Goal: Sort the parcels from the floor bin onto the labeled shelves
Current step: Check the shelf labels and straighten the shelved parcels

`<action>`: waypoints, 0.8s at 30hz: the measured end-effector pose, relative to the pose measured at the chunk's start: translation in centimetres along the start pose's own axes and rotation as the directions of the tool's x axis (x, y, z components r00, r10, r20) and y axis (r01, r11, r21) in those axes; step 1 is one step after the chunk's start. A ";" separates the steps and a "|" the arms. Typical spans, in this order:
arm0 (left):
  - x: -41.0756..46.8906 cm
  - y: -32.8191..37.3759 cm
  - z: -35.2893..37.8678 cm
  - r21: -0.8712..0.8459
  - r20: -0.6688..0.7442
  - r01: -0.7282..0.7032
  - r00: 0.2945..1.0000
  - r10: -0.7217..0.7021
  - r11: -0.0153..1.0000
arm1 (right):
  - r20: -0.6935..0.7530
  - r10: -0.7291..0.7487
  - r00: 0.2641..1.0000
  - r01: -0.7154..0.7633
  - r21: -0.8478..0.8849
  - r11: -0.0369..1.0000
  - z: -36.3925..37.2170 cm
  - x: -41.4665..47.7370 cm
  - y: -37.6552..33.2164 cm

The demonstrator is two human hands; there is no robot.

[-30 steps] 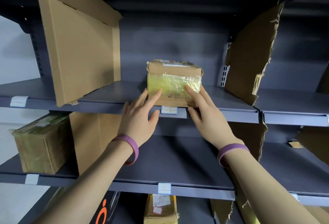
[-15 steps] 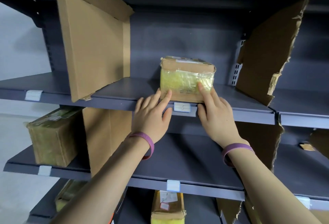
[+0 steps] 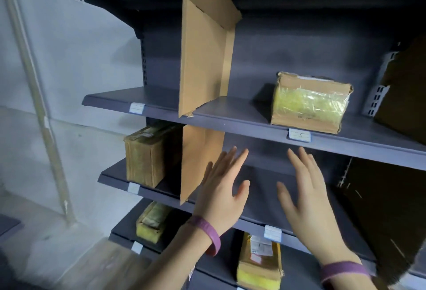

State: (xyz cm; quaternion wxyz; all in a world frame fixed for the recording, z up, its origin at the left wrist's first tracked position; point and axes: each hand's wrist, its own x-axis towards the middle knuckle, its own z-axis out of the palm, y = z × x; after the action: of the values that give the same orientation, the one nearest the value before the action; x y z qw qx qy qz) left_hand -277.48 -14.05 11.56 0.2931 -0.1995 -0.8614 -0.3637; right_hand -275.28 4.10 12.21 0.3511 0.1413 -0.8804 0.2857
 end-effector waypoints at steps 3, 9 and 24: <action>-2.3 -0.2 -1.3 0.010 -0.026 0.030 0.999 -0.030 0.999 | 0.068 -0.055 0.996 0.052 0.046 0.998 1.4 -0.8 -1.3; -5.8 -2.4 -4.0 0.089 -0.054 0.158 0.987 -0.153 0.983 | 0.163 -0.123 0.979 0.093 0.178 0.980 5.2 -2.4 -3.5; -9.3 -21.8 -11.0 0.188 0.061 0.406 0.904 -0.423 0.894 | 0.455 -0.206 0.866 0.175 0.110 0.978 21.7 -4.2 -12.5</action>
State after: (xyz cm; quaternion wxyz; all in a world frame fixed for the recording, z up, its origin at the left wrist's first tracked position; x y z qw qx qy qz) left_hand -278.66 -37.76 0.61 0.1814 -0.0033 -0.9257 -0.3321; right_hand -278.36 -18.72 1.51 0.1521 0.3030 -0.9107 0.2360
